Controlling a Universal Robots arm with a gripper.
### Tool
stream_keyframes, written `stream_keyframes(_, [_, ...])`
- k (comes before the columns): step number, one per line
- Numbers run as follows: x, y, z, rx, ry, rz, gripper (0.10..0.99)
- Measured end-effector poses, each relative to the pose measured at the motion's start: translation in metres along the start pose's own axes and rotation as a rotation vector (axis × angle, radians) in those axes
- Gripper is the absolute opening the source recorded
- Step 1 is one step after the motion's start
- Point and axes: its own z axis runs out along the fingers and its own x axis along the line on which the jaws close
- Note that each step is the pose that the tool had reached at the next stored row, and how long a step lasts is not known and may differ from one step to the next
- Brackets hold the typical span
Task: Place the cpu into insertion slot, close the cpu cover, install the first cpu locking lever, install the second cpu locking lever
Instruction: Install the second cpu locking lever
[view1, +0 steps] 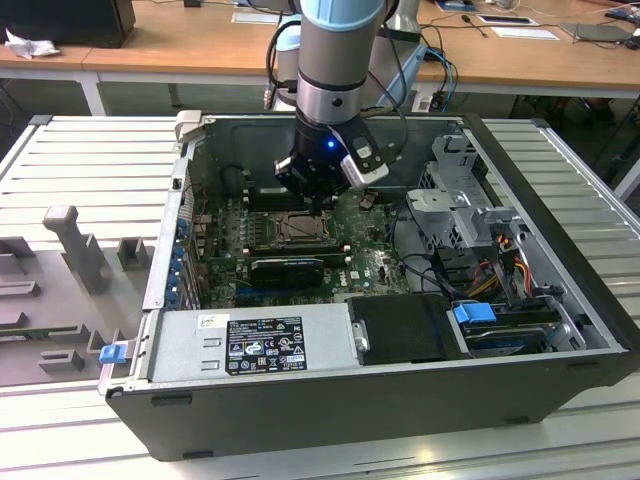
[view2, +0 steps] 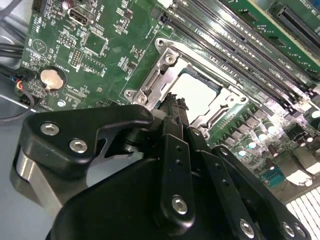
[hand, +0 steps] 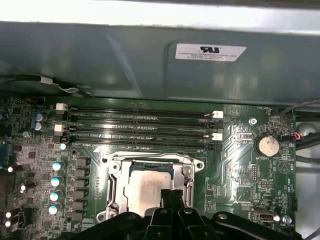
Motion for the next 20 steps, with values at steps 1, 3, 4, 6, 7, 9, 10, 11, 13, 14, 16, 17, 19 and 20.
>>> stream_keyframes(1, [0.0000,-0.0002,0.0000,0.000,-0.0001,0.000,0.106])
stream_keyframes(3, [0.0001,-0.0028,-0.0003,0.000,0.0001,0.000,0.106])
stream_keyframes(4, [0.0004,-0.0075,-0.0005,0.000,0.0001,0.000,0.106])
stream_keyframes(6, [0.0014,-0.0202,-0.0010,0.000,0.0001,0.000,0.106])
stream_keyframes(7, [0.0015,-0.0227,-0.0012,0.000,0.0000,0.000,0.106])
stream_keyframes(9, [0.0016,-0.0258,-0.0014,0.000,0.0001,0.000,0.106])
stream_keyframes(10, [0.0017,-0.0260,-0.0018,0.000,0.0001,0.000,0.106])
stream_keyframes(11, [0.0017,-0.0260,-0.0034,0.000,0.0000,0.000,0.106])
stream_keyframes(13, [0.0016,-0.0270,-0.0044,0.000,0.0000,0.000,0.106])
stream_keyframes(14, [0.0018,-0.0292,-0.0046,0.000,0.0001,0.000,0.106])
stream_keyframes(16, [0.0022,-0.0367,-0.0053,0.000,0.0001,0.000,0.106])
stream_keyframes(17, [0.0022,-0.0383,-0.0054,-0.001,-0.0001,0.000,0.106])
stream_keyframes(19, [0.0024,-0.0419,-0.0057,-0.004,0.0004,0.000,0.106])
stream_keyframes(20, [0.0025,-0.0429,-0.0058,-0.008,0.0010,0.000,0.106])
